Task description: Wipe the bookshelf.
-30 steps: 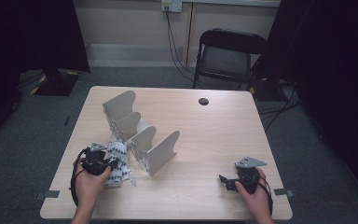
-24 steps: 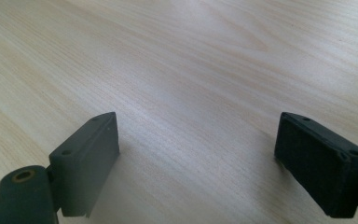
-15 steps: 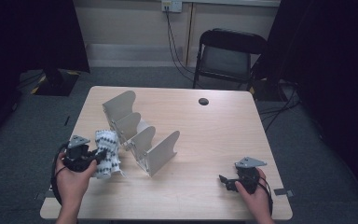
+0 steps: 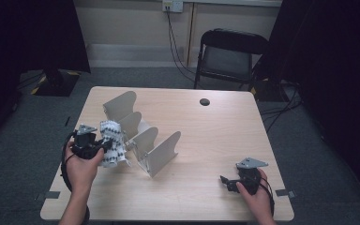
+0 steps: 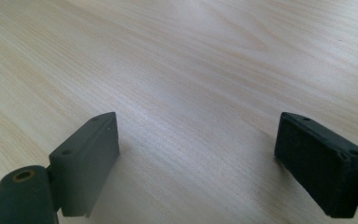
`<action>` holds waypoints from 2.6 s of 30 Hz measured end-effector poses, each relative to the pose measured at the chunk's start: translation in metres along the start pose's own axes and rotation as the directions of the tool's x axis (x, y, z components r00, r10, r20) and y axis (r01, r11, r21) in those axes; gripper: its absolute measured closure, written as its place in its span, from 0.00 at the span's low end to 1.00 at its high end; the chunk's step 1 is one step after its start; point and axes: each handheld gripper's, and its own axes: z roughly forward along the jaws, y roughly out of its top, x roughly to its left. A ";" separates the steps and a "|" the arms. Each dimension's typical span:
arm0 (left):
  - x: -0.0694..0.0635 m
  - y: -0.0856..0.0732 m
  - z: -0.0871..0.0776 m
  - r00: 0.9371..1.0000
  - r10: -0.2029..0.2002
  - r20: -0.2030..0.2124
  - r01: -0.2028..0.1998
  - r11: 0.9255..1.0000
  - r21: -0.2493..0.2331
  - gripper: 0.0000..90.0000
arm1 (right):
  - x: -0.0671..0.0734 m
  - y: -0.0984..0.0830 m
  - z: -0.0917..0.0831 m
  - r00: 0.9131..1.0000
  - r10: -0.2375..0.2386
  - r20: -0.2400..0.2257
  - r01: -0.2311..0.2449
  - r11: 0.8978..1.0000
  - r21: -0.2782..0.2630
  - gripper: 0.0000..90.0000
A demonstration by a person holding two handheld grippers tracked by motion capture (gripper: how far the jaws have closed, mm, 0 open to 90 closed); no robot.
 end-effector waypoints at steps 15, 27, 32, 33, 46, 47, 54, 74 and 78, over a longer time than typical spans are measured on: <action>0.003 -0.028 0.024 1.000 -0.026 0.002 0.026 0.997 0.070 0.84 | 0.000 0.000 0.000 1.000 0.001 0.000 -0.001 1.000 0.000 0.14; 0.007 -0.048 0.032 0.999 -0.037 0.000 0.037 0.993 0.114 0.84 | 0.000 0.000 0.000 1.000 0.000 0.000 0.000 1.000 0.000 0.14; 0.006 -0.055 0.035 0.999 -0.034 0.005 0.033 0.990 0.136 0.84 | 0.000 0.000 0.000 1.000 -0.001 0.000 0.001 1.000 0.000 0.14; 0.006 -0.056 0.035 1.000 -0.031 0.004 0.030 0.990 0.137 0.84 | 0.000 0.000 0.000 1.000 0.000 0.000 0.000 1.000 0.000 0.14; 0.011 -0.027 -0.017 0.998 -0.053 -0.026 0.052 0.999 -0.015 0.84 | 0.000 0.000 0.000 1.000 0.000 0.000 0.000 1.000 0.000 0.14; 0.010 -0.021 -0.022 0.998 -0.057 -0.022 0.056 0.997 -0.044 0.84 | 0.000 0.000 0.000 1.000 0.000 0.000 0.000 1.000 -0.001 0.14; 0.004 0.009 -0.021 0.998 -0.067 -0.020 0.065 0.995 -0.078 0.83 | 0.000 0.000 0.000 1.000 0.001 0.000 -0.001 1.000 0.000 0.14; 0.006 -0.031 0.033 0.995 -0.094 -0.036 0.097 0.992 0.079 0.83 | 0.000 0.000 0.000 1.000 0.001 0.001 -0.001 1.000 0.000 0.14; 0.006 -0.042 0.041 0.995 -0.098 -0.037 0.101 0.988 0.114 0.83 | 0.000 0.000 0.000 1.000 0.001 0.001 -0.001 1.000 -0.001 0.14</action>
